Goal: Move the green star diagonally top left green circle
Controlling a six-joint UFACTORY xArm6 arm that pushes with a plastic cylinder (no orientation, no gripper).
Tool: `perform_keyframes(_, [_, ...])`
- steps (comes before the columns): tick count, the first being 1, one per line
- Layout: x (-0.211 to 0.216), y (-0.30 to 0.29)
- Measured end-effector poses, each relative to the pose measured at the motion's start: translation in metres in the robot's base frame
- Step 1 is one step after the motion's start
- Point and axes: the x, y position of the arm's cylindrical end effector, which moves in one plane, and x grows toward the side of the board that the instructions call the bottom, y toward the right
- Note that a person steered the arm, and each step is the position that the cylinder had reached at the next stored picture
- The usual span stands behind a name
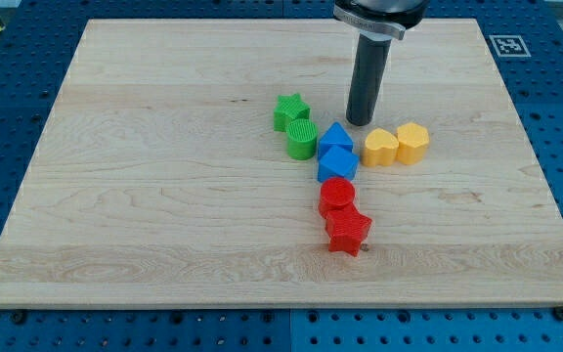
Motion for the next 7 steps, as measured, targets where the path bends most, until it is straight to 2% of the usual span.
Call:
perform_keyframes(2, [0.007,-0.02])
perform_keyframes(3, [0.002,-0.061])
perform_keyframes(5, [-0.02,-0.08])
perform_keyframes(7, [-0.094,-0.095])
